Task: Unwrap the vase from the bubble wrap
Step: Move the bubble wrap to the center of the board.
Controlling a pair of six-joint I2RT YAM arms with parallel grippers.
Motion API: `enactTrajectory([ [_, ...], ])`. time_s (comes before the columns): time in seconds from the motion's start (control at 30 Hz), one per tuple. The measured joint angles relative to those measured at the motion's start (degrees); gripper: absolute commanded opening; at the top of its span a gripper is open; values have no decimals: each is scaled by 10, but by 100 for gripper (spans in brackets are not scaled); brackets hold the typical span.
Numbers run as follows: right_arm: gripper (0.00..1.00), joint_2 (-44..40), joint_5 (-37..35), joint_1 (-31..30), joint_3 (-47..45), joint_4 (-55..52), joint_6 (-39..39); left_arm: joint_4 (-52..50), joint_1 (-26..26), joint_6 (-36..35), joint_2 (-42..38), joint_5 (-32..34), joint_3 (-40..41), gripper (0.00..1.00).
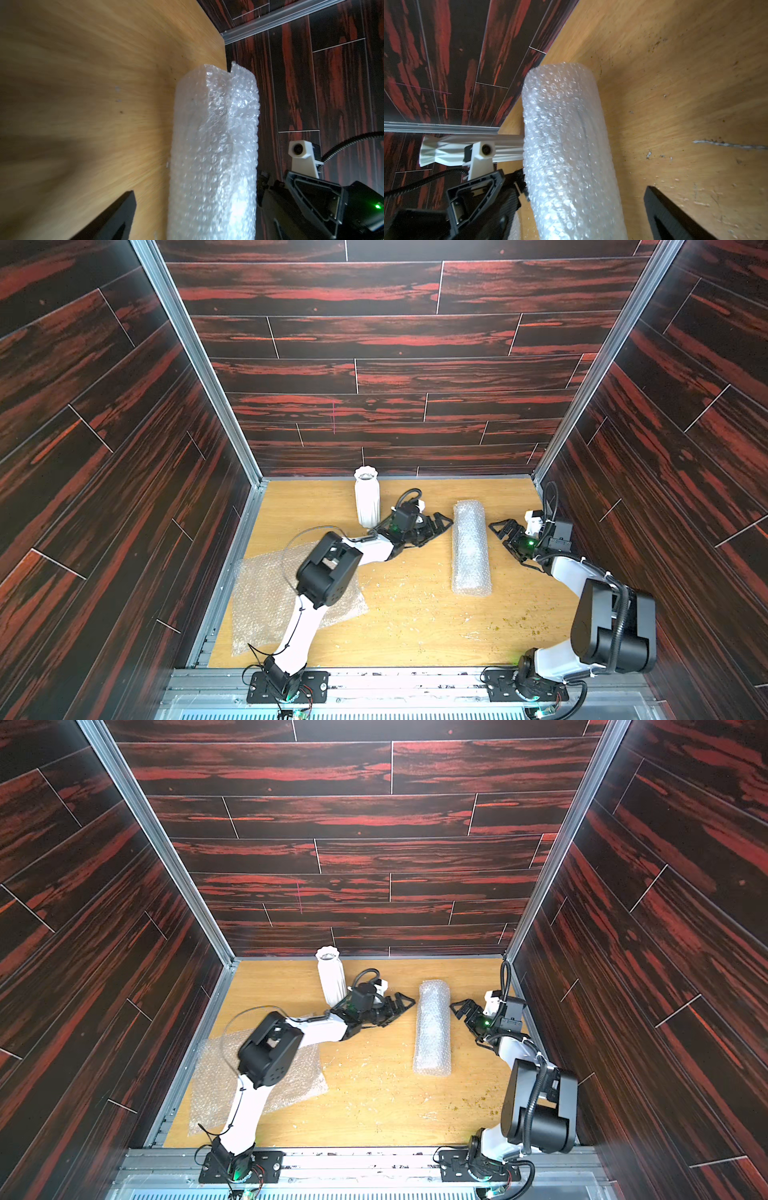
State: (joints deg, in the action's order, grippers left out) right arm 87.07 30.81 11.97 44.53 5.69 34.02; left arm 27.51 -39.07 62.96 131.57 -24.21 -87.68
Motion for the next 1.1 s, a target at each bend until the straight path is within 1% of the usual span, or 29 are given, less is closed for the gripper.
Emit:
enactTrajectory([
  [0.27, 99, 17, 11, -21, 5, 15, -1, 3, -24, 21, 77, -13, -108, 100],
  [0.37, 99, 21, 15, -30, 5, 20, -1, 4, -26, 27, 87, -15, -121, 99],
  [0.53, 96, 36, 17, -43, 5, 33, 0, 5, -28, 36, 91, -21, -123, 93],
  [0.77, 95, 42, 9, -52, 4, 33, -2, -7, -29, 28, 91, -19, -116, 94],
  [0.8, 95, 42, 6, -54, 4, 34, -2, -10, -29, 26, 91, -19, -115, 91],
  [0.83, 95, 42, 4, -55, 3, 34, -1, -11, -29, 26, 91, -18, -113, 86],
  [0.93, 91, 42, -3, -59, 0, 33, 0, 8, -29, 35, 91, -19, -106, 79],
  [1.1, 82, 42, -16, -75, -4, 35, 1, 42, -29, 39, 80, -13, -71, 77],
])
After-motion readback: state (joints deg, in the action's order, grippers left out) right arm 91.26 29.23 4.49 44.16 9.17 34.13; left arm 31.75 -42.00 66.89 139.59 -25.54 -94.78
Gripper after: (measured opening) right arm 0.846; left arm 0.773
